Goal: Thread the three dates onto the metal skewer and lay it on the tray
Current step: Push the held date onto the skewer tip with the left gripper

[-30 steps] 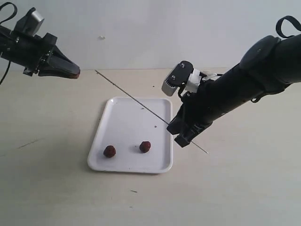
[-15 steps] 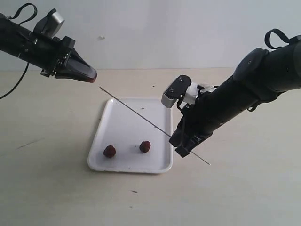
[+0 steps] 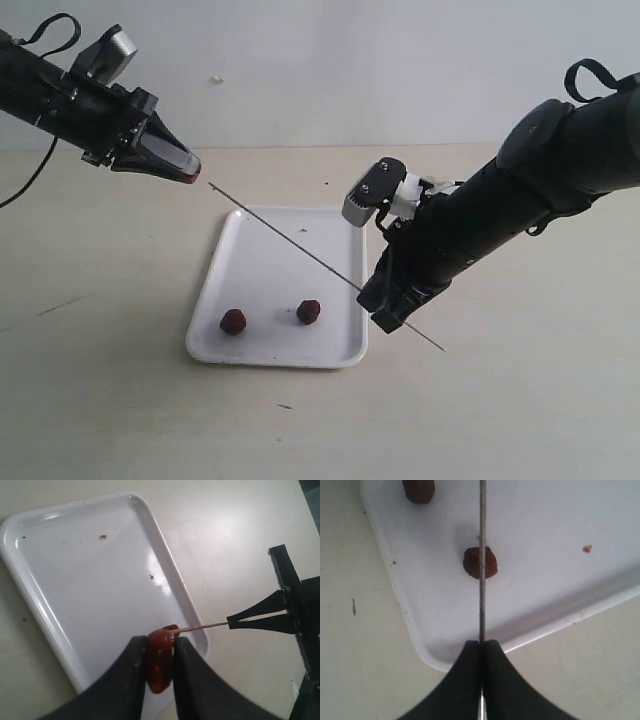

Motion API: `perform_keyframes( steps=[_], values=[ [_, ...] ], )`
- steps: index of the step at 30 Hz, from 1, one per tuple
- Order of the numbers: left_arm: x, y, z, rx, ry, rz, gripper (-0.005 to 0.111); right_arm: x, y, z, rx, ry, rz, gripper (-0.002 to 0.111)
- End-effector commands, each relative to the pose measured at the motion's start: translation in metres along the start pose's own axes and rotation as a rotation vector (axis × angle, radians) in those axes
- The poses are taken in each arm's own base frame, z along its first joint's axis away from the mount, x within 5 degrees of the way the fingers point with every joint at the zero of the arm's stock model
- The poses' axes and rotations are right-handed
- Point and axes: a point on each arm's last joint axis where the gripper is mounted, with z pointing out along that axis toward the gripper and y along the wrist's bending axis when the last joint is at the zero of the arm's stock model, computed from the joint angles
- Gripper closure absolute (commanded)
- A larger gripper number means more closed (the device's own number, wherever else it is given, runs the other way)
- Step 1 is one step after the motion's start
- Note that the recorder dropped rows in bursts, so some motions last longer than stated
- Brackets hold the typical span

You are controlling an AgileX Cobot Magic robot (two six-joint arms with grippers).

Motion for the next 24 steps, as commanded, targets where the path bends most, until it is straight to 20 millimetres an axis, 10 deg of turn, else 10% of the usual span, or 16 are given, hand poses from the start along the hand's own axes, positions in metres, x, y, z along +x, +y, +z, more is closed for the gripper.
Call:
perform_keyframes(
  steps=[1,24],
  values=[
    [-0.001,-0.005,-0.002,0.005,-0.004,0.016,0.087,-0.002,0.001,-0.004,-0.001,-0.014,-0.012,0.108],
    [-0.002,-0.014,0.015,0.018,0.018,0.064,0.087,-0.003,0.002,-0.004,-0.013,-0.026,-0.008,0.108]
  ],
)
